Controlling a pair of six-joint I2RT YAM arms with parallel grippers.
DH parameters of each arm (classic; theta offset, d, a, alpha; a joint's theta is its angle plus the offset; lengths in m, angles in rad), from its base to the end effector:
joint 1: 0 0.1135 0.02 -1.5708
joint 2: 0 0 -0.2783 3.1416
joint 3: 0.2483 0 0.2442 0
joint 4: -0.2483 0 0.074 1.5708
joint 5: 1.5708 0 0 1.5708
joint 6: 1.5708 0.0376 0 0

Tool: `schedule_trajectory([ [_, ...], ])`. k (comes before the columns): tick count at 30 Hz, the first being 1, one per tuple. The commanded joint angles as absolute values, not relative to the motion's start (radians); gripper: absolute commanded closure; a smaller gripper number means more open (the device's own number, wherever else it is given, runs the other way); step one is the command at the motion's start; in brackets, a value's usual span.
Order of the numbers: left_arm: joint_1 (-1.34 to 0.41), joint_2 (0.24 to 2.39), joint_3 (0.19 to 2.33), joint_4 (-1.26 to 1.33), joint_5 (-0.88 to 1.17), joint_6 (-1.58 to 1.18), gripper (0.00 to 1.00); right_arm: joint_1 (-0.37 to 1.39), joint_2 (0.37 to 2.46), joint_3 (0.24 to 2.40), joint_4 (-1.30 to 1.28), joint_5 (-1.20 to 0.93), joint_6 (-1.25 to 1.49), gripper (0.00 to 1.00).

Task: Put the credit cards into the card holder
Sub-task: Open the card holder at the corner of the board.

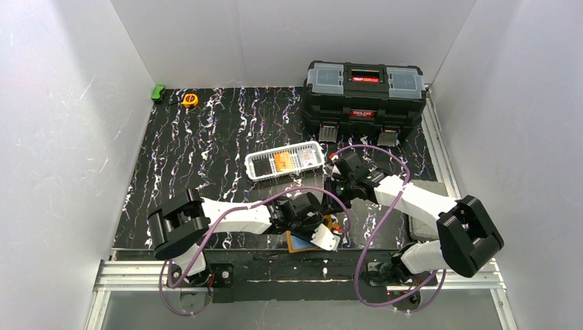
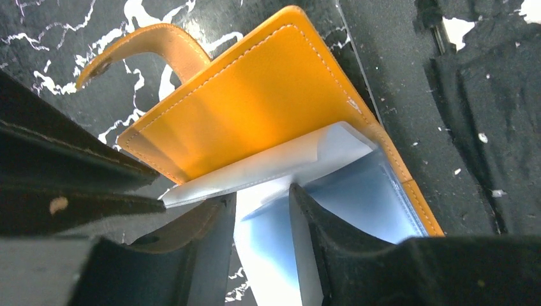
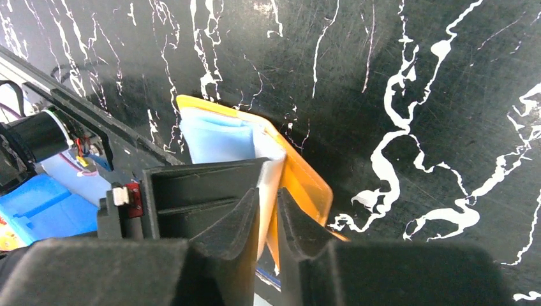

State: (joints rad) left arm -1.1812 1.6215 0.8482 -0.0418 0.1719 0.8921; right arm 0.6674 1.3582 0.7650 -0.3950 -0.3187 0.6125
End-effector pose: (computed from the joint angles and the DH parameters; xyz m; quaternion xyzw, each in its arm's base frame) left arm 0.1162 -0.2999 0.1882 0.8132 0.4442 -0.1319 0.3522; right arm 0.1902 0.1649 0.2114 -0.0715 0.9441 0.2912 0.1367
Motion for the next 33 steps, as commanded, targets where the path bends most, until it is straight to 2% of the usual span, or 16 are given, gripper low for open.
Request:
schedule_trajectory([
  [1, -1.173, 1.567, 0.783, -0.152, 0.123, 0.818, 0.65, 0.663, 1.357, 0.743, -0.409, -0.319, 0.601, 0.8],
  [8, -1.16, 1.479, 0.725, -0.138, 0.116, 0.779, 0.65, 0.663, 1.389, 0.688, -0.385, -0.304, 0.594, 0.92],
  [19, -1.15, 1.481, 0.725, -0.047, 0.136, 0.734, 0.64, 0.714, 1.45, 0.727, -0.363, -0.295, 0.586, 0.92],
  [22, -1.135, 1.46, 0.745, -0.017, 0.139, 0.706, 0.58, 0.722, 1.464, 0.729, -0.364, -0.285, 0.589, 0.94],
  [28, -1.111, 1.339, 0.715, -0.021, 0.29, 0.646, 0.54, 0.728, 1.477, 0.721, -0.349, -0.282, 0.591, 0.98],
  [33, -1.111, 1.353, 0.689, 0.009, 0.326, 0.584, 0.54, 0.728, 1.459, 0.698, -0.326, -0.279, 0.597, 0.98],
])
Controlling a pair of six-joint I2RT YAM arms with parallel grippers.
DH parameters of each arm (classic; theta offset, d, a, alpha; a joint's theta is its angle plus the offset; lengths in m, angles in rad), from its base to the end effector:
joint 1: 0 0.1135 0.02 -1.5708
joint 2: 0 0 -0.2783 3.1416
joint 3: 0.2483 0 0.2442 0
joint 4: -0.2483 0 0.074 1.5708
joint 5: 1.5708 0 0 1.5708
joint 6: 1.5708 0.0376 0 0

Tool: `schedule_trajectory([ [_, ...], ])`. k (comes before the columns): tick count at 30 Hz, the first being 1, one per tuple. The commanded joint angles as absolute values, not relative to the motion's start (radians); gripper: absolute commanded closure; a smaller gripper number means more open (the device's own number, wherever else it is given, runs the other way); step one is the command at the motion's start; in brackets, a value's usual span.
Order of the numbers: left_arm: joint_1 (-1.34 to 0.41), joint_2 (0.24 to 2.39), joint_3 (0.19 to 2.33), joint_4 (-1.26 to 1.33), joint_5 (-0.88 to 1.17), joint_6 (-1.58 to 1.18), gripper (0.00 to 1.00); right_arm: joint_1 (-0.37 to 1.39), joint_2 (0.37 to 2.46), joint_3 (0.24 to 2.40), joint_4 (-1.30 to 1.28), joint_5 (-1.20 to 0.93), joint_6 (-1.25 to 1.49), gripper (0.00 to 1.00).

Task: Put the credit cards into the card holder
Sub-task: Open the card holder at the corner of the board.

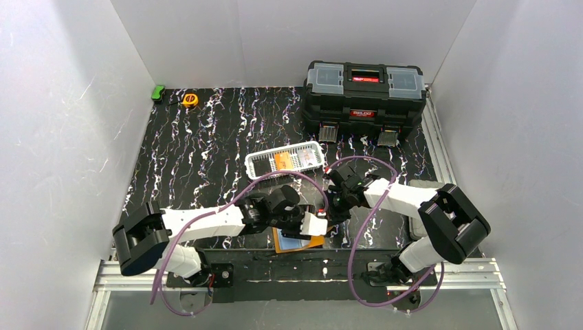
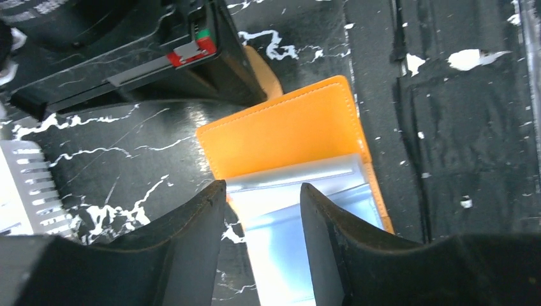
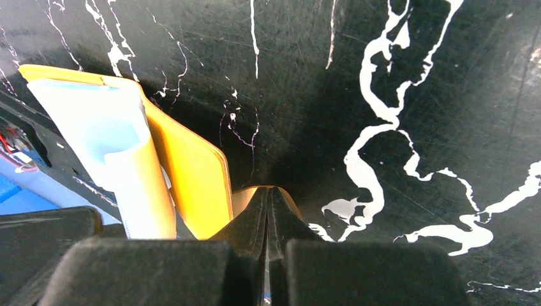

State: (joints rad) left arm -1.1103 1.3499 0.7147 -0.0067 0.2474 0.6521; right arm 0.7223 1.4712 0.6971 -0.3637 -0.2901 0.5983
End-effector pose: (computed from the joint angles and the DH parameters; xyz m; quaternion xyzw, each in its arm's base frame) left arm 0.1134 -0.2492 0.2268 0.7197 0.5218 -0.2084 0.4078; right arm 0.1802 0.1732 0.1680 -0.0909 0.9626 0.2419 0.0813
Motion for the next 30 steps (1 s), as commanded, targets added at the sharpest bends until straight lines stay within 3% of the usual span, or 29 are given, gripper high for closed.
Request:
schedule_trajectory([
  [1, -1.111, 1.363, 0.69, 0.027, 0.334, 0.573, 0.55, 0.728, 1.456, 0.694, -0.322, -0.28, 0.597, 0.98],
  [18, -1.11, 1.547, 0.64, 0.312, 0.188, 0.572, 0.59, 0.727, 1.396, 0.633, -0.252, -0.256, 0.61, 0.99],
  [24, -1.101, 1.461, 0.594, 0.293, 0.102, 0.596, 0.5, 0.727, 1.338, 0.626, -0.274, -0.197, 0.628, 0.99],
  [27, -1.083, 1.368, 0.564, 0.224, 0.107, 0.608, 0.34, 0.729, 1.329, 0.628, -0.278, -0.192, 0.638, 0.99],
  [30, -1.083, 1.265, 0.53, 0.161, 0.133, 0.62, 0.28, 0.73, 1.323, 0.634, -0.278, -0.195, 0.642, 0.99],
])
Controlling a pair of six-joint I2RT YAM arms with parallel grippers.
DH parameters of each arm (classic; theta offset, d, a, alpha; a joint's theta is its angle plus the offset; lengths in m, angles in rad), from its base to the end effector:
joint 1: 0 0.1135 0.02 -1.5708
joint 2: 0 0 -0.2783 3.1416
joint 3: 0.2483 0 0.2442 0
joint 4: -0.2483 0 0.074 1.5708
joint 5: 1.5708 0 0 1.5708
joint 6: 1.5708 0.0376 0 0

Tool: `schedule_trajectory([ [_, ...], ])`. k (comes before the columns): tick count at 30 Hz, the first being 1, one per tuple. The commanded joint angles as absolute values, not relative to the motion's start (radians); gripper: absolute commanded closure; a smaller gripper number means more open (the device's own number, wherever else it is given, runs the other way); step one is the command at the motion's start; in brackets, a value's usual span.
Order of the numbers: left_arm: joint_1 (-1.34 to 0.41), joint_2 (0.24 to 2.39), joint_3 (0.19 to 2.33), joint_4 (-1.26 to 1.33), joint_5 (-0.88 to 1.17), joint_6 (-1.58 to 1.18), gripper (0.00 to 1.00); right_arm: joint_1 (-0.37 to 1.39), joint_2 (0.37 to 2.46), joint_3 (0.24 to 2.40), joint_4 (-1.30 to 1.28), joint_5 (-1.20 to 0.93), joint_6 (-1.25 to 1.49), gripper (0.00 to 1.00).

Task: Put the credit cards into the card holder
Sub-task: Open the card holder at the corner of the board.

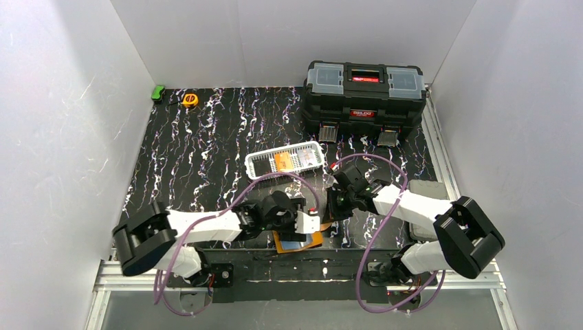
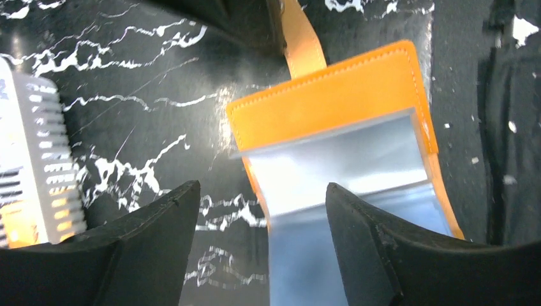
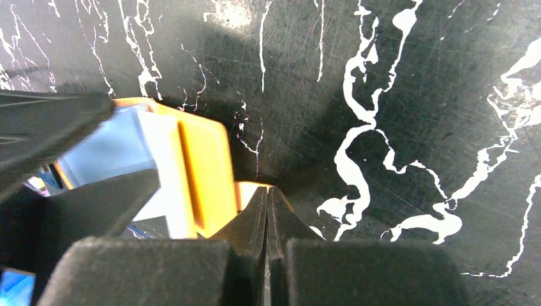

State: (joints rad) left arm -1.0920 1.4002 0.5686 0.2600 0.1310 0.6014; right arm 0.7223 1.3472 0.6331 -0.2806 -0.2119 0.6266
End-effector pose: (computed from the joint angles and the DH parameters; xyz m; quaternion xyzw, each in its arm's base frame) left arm 0.1201 -0.2420 0.1931 0.6769 0.5567 -0.1718 0.4498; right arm 0.1724 0.1625 0.1823 -0.0756 0.9509 0.2556 0.1573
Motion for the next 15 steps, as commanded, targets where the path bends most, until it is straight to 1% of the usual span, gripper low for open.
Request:
schedule_trajectory([
  [1, -1.083, 1.242, 0.512, 0.149, 0.138, 0.62, 0.23, 0.732, 1.318, 0.636, -0.278, -0.195, 0.643, 0.99],
  [2, -1.083, 1.222, 0.501, 0.144, 0.135, 0.624, 0.17, 0.735, 1.313, 0.641, -0.279, -0.195, 0.642, 0.99],
  [4, -1.083, 1.201, 0.489, 0.144, 0.117, 0.623, 0.12, 0.743, 1.305, 0.65, -0.288, -0.189, 0.643, 0.99],
  [8, -1.081, 1.2, 0.517, 0.14, 0.062, 0.609, 0.11, 0.75, 1.29, 0.681, -0.326, -0.173, 0.64, 0.97],
  [11, -1.042, 1.193, 0.561, 0.105, 0.071, 0.588, 0.12, 0.75, 1.276, 0.705, -0.357, -0.166, 0.635, 0.94],
  [15, -0.96, 1.184, 0.637, 0.013, 0.107, 0.543, 0.12, 0.752, 1.245, 0.748, -0.407, -0.158, 0.633, 0.83],
])
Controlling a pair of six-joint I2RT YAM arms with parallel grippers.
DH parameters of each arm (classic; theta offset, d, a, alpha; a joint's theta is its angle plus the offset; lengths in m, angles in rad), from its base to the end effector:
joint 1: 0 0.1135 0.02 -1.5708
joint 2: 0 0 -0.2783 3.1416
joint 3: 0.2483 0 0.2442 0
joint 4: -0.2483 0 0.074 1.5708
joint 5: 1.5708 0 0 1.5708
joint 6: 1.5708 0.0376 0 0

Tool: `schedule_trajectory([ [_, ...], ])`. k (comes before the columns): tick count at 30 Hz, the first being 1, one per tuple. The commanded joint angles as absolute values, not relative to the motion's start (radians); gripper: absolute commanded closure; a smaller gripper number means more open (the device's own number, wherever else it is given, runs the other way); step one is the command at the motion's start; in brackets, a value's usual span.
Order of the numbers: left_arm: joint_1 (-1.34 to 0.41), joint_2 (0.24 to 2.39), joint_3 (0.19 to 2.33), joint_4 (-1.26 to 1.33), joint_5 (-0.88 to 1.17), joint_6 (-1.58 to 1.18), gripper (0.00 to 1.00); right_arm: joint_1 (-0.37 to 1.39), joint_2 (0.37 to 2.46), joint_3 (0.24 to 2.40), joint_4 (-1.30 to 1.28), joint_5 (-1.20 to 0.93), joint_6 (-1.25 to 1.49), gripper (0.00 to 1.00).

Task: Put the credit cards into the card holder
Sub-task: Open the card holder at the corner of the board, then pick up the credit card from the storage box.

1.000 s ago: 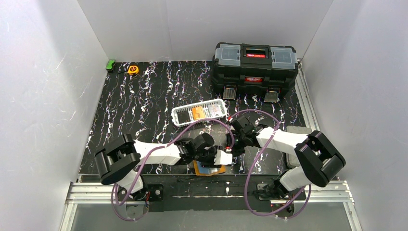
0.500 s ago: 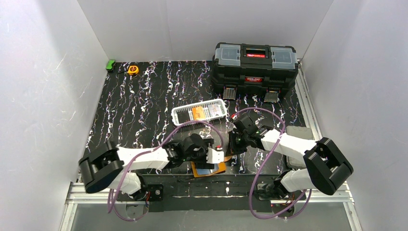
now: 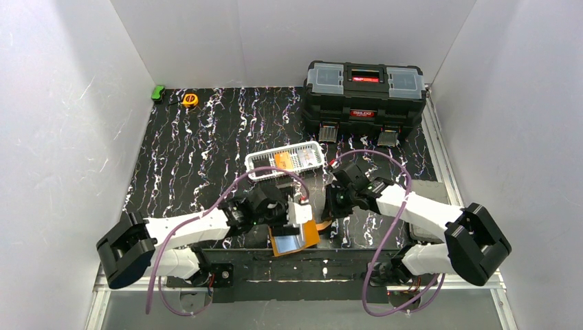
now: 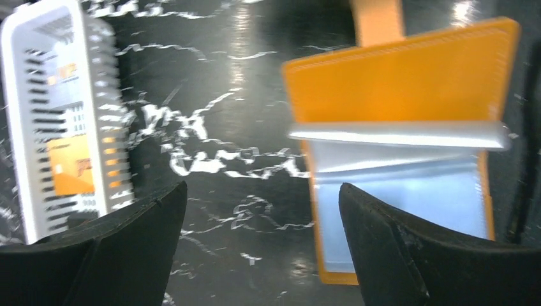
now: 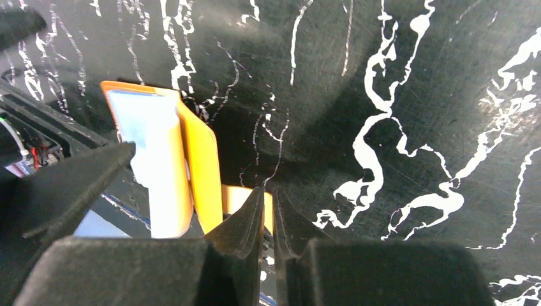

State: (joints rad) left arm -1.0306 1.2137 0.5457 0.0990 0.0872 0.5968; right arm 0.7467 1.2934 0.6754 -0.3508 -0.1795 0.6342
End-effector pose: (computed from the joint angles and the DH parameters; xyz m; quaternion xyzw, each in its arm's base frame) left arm 0.1204 -0.2072 0.2147 0.6513 0.5866 -0.1406 0.4603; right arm 0.1674 0.1641 0.2014 -0.0800 0.9482 0.2541 0.1731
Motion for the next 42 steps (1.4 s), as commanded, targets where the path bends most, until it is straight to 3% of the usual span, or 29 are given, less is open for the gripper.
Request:
schedule_trajectory([
  [1, -0.945, 1.18, 0.652, -0.024, 0.123, 0.548, 0.12, 0.752, 1.237, 0.756, -0.414, -0.158, 0.631, 0.8],
  [12, -0.832, 1.103, 0.696, -0.207, 0.146, 0.588, 0.12, 0.766, 1.201, 0.83, -0.468, -0.167, 0.628, 0.58],
  [18, -0.673, 1.146, 0.788, -0.282, 0.183, 0.608, 0.11, 0.767, 1.202, 0.919, -0.503, -0.161, 0.607, 0.5],
  [22, -0.549, 1.222, 0.916, -0.287, 0.176, 0.611, 0.05, 0.764, 1.233, 1.03, -0.546, -0.124, 0.556, 0.42],
  [29, -0.373, 1.457, 1.21, -0.381, 0.226, 0.579, 0.02, 0.706, 1.428, 1.309, -0.588, -0.131, 0.472, 0.32],
  [33, -0.349, 1.529, 1.271, -0.379, 0.277, 0.654, 0.02, 0.683, 1.607, 1.5, -0.581, -0.14, 0.44, 0.31],
  [42, -0.242, 1.67, 1.318, -0.352, 0.33, 0.72, 0.18, 0.675, 2.069, 1.969, -0.699, -0.235, 0.393, 0.34],
])
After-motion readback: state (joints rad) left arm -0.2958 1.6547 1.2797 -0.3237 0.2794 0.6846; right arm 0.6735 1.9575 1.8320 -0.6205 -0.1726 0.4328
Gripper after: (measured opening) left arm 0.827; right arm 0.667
